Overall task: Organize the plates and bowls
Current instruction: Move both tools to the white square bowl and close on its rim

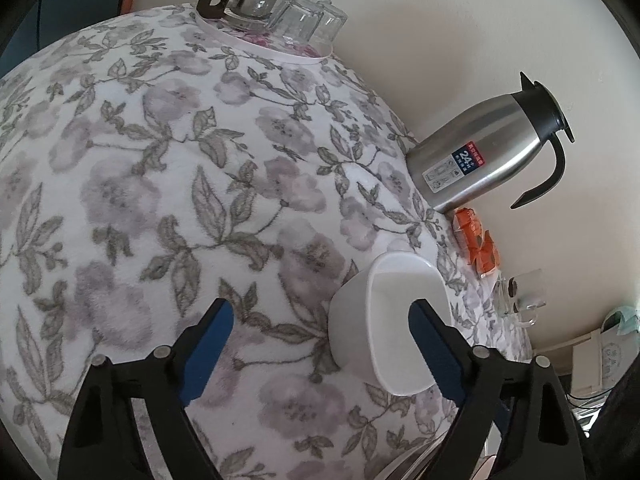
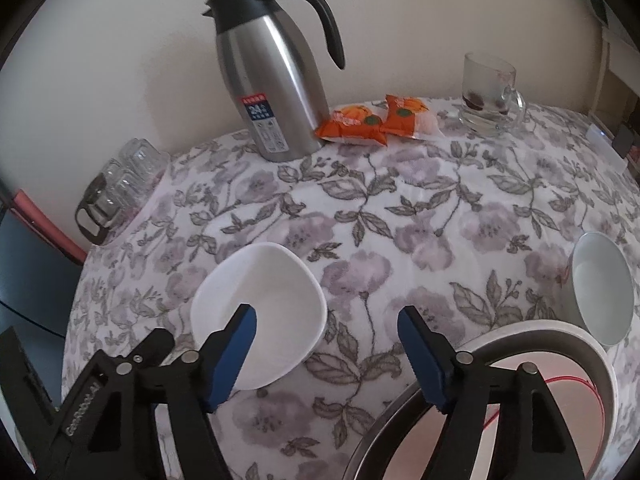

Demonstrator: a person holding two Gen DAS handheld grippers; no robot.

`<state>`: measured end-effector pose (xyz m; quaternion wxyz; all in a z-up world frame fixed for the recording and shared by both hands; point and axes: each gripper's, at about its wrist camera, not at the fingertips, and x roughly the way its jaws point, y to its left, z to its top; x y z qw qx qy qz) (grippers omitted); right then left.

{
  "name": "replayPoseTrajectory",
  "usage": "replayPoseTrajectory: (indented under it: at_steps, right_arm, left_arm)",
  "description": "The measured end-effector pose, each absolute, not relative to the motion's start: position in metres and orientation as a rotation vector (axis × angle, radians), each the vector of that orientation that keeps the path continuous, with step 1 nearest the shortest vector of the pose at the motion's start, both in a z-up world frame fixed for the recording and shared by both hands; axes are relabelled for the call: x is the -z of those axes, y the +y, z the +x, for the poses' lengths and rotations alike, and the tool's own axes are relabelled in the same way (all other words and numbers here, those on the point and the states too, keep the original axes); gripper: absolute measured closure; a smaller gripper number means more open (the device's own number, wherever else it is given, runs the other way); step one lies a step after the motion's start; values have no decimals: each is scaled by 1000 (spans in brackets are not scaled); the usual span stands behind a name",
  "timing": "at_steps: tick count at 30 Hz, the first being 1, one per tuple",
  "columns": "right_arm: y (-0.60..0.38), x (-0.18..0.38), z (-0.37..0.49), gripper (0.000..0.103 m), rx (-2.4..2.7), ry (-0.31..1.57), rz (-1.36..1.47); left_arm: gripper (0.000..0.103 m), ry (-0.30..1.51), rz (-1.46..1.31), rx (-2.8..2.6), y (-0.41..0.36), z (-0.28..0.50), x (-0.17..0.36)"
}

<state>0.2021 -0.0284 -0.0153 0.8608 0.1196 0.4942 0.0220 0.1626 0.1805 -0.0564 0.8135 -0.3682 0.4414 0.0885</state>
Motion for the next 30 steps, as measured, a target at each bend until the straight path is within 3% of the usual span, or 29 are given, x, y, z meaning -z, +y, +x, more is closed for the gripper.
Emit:
replayPoseTrajectory:
  at_steps: [17, 25, 30]
  right_arm:
    - [-25, 45, 217, 44, -41, 1108, 257]
    - [-22, 58, 220, 61, -79, 1139, 284]
    - [-22, 65, 220, 62, -80, 1157, 304]
  left_arm:
    - [29, 967, -782, -118, 168, 183, 66]
    - [47, 989, -773, -91, 158, 191, 73]
    - [62, 1000, -757, -70, 152, 195, 79]
